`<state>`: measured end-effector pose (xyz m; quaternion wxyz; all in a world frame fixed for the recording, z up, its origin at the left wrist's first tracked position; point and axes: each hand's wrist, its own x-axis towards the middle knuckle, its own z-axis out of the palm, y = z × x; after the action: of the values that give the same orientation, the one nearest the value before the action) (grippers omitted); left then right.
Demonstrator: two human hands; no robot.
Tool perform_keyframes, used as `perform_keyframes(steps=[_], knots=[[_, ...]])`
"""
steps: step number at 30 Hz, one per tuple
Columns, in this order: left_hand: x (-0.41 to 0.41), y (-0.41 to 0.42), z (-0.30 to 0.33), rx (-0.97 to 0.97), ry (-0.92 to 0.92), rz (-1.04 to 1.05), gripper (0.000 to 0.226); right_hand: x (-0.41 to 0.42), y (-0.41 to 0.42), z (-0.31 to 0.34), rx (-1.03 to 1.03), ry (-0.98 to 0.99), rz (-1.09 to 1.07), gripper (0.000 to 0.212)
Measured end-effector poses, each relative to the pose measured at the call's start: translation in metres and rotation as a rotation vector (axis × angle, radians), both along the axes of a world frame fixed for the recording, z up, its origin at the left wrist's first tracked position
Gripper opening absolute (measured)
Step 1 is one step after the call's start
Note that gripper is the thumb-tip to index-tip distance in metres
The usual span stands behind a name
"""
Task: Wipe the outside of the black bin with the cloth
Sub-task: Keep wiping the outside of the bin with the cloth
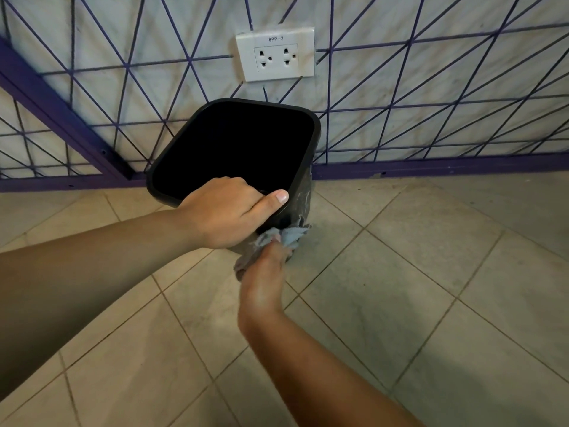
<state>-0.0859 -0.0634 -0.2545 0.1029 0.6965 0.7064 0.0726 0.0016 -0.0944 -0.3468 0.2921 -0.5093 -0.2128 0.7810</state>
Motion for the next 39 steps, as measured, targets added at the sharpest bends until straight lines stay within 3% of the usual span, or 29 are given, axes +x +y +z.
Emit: perform_keyframes(steps=[6,11,16,18,24,28,29,33,39], knots=[[0.004,0.001,0.002,0.02,-0.028,0.007,0.064,-0.018,0.021,-0.018,-0.039,-0.018,-0.177,0.081],[0.001,0.003,0.002,0.021,-0.033,0.0,0.063,-0.017,0.012,0.018,-0.008,0.049,-0.203,0.075],[0.001,0.004,-0.001,0.035,-0.052,-0.007,0.064,-0.023,0.014,0.019,-0.027,0.088,-0.202,0.089],[-0.001,0.005,-0.001,0.032,-0.048,-0.02,0.066,-0.026,0.008,0.018,-0.022,0.074,-0.191,0.083],[-0.003,0.006,-0.003,0.054,-0.046,-0.012,0.067,-0.026,0.03,-0.041,-0.03,-0.051,-0.2,0.079],[-0.005,0.006,0.0,0.042,-0.041,-0.02,0.064,-0.023,0.042,-0.088,0.025,-0.066,-0.095,0.106],[-0.005,0.006,0.001,0.035,-0.044,-0.02,0.062,-0.017,0.046,-0.087,0.025,-0.084,-0.05,0.103],[-0.003,0.007,0.011,-0.071,-0.032,-0.047,0.047,0.023,0.071,-0.072,0.105,-0.226,0.061,0.048],[-0.015,-0.01,0.023,-0.194,-0.034,-0.081,0.052,0.079,0.081,-0.05,0.133,-0.258,0.063,0.045]])
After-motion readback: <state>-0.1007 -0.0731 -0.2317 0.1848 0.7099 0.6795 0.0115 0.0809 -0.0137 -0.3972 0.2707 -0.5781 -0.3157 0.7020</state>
